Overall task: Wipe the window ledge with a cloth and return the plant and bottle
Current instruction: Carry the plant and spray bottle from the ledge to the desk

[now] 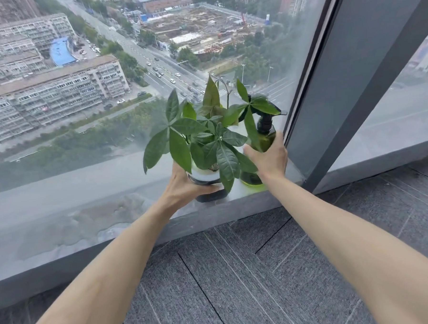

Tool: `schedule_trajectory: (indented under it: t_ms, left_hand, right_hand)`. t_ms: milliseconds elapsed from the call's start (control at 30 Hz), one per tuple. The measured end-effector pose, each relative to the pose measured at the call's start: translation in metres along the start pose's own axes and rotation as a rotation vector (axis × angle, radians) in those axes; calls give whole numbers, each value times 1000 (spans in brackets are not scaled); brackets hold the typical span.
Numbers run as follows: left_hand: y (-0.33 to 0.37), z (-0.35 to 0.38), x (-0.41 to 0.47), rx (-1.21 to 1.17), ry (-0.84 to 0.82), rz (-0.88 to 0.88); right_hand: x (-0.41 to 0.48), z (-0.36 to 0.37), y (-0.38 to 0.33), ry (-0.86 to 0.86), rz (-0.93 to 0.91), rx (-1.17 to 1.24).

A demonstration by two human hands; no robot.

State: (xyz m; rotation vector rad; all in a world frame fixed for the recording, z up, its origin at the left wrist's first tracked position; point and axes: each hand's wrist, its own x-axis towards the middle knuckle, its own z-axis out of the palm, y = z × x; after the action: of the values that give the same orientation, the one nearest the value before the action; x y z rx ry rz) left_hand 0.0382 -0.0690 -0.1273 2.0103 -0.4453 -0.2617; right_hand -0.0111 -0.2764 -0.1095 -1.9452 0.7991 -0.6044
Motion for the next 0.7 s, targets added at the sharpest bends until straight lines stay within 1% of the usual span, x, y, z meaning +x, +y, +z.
schedule_trajectory:
  t_ms: [67, 133, 200, 333, 400, 467, 567, 633, 700]
  left_hand:
    - [-14, 4, 8, 36, 14, -29]
    - [-6, 6, 1, 20, 13, -49]
    - [0, 9, -2, -26, -36, -38]
    - [-15, 9, 5, -74, -75, 5]
    - [4, 6, -10, -45, -102, -48]
    - [28, 1, -31, -29, -98, -51]
    - [85, -13, -60, -21, -132, -53]
    - [135, -24, -76, -46, -178, -25]
    - [205, -36, -91, -53, -227, -13]
  right_hand:
    - [1, 0, 1, -5, -9, -3]
    - [1, 1, 2, -7, -16, -2]
    - [1, 0, 2, -11, -21, -3]
    - [-7, -9, 2, -20, -44, 21]
    - [-19, -21, -2, -5, -30, 49]
    - [-35, -44, -17, -3, 18, 90]
    - [-62, -100, -54, 9, 89, 113]
    - [-75, -150, -88, 29, 156, 119]
    - [-84, -205, -130, 53, 227, 138]
